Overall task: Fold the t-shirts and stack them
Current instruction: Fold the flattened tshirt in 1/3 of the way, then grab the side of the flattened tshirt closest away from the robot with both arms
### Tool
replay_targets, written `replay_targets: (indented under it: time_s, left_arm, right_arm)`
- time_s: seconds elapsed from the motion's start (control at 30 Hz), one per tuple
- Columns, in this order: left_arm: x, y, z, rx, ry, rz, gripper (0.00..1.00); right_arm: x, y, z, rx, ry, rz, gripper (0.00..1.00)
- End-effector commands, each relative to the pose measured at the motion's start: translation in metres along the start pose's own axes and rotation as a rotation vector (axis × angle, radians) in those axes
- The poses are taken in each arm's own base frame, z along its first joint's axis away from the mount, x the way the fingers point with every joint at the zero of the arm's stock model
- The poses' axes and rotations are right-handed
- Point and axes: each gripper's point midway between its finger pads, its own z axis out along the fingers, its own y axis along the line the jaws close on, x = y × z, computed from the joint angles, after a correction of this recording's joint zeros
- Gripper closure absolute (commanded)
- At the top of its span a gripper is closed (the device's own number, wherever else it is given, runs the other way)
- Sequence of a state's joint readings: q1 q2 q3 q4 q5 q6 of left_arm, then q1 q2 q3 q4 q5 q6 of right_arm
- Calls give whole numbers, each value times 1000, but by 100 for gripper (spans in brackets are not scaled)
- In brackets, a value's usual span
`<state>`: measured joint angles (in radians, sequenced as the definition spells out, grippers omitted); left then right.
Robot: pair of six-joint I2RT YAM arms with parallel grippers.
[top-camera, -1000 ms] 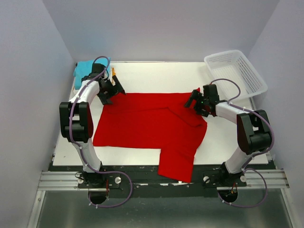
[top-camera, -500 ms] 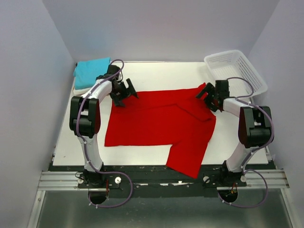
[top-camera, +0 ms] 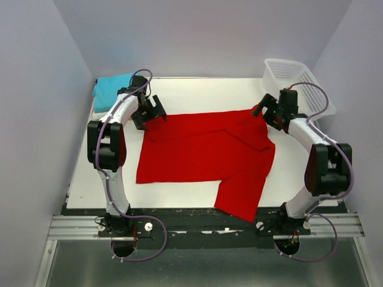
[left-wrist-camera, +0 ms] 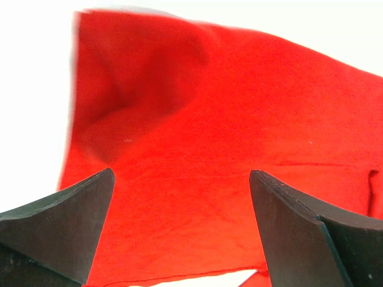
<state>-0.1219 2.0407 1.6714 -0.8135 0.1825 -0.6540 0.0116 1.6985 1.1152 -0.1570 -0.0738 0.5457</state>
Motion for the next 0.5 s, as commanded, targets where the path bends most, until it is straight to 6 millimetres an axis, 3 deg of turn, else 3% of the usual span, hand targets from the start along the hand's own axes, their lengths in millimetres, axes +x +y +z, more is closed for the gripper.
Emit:
replay_targets:
  time_s: [0.0, 0.07, 0.13, 0.2, 0.33, 0.4, 0.47]
  left_arm:
    - [-26, 35, -78, -145, -205, -1, 1]
    - [-12, 33, -95, -88, -240, -3, 1]
    - [11, 32, -105, -20, -263, -2, 1]
    - [41, 43, -105, -19, -274, -9, 1]
    - [109, 90, -85, -115, -210, -59, 1]
    - [145, 118, -72, -156, -174, -101, 1]
    - [168, 140, -65, -189, -169, -151, 1]
  right_arm:
    - [-44, 22, -70, -63, -161, -73, 0]
    - [-35, 23, -91, -70, -180, -92, 0]
    - [-10, 27, -106, -61, -142, -149, 0]
    - [24, 29, -116, -41, -89, -222, 0]
    - [77, 31, -126, -67, 12, -276, 0]
    - [94, 30, -130, -95, 40, -280, 0]
    - [109, 28, -133, -110, 65, -282, 0]
